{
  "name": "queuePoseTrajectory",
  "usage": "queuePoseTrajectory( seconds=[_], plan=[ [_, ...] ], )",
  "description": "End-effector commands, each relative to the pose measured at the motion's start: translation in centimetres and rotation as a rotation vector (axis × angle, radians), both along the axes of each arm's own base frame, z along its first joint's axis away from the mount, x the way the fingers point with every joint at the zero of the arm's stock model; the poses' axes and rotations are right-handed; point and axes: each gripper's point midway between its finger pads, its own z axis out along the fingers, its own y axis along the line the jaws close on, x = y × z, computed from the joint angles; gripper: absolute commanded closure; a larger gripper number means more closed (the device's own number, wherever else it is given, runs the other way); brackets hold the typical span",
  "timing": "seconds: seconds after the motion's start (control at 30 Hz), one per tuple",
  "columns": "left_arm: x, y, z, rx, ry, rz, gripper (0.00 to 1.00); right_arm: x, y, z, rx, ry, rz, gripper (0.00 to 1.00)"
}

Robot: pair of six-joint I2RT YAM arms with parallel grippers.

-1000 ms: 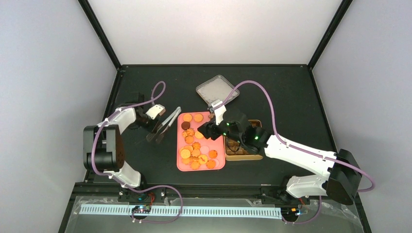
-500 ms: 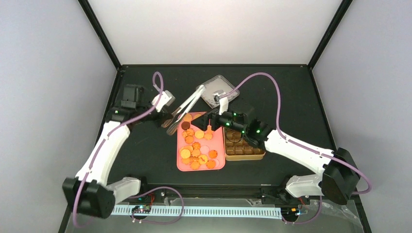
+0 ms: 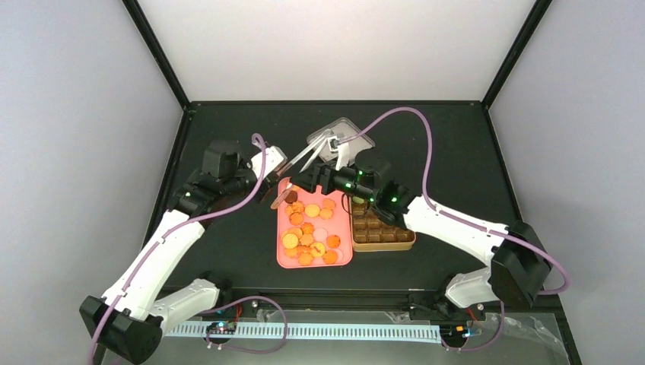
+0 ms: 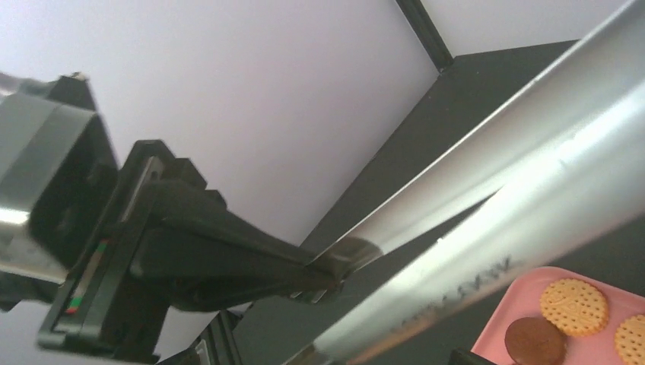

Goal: Pack the cookies
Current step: Adjust the clamp.

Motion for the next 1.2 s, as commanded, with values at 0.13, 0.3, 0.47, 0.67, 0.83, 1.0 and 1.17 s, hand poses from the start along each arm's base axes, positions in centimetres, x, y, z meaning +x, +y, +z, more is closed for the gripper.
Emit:
queuePoseTrajectory(
  seconds=[0.13,0.3,0.47,0.67,0.83,1.0,1.17],
  plan=[
    [-0.3,-0.6,2.7,-0.042,-0.054,0.022,0.98,2.3,0.5,0.2,0.007,0.019,-0.119,0.25],
    [-1.4,-1.6,3.5,-0.085,-0.014,-0.049,0.99,3.1,0.1,-0.2,-0.026,0.012,-0.175,0.44],
    [-2.7,-2.6,4.2,-0.133,0.033,-0.113,0.99,2.8,0.3,-0.1,-0.066,-0.025,-0.179,0.62],
    [-2.3,-2.5,4.1,-0.114,0.032,-0.107,0.99,1.7,-0.3,0.5,-0.093,-0.082,-0.169,0.82],
    [-1.2,-2.3,2.5,-0.082,0.014,-0.083,0.97,0.7,0.6,1.5,-0.093,-0.115,-0.138,0.93],
    [-0.3,-2.8,0.5,-0.075,0.086,-0.066,0.67,0.1,1.6,2.4,-0.137,-0.155,-0.160,0.97],
    [0.2,-2.7,-0.4,-0.062,0.099,-0.049,0.58,0.2,1.8,2.1,-0.185,-0.157,-0.209,0.97]
  ],
)
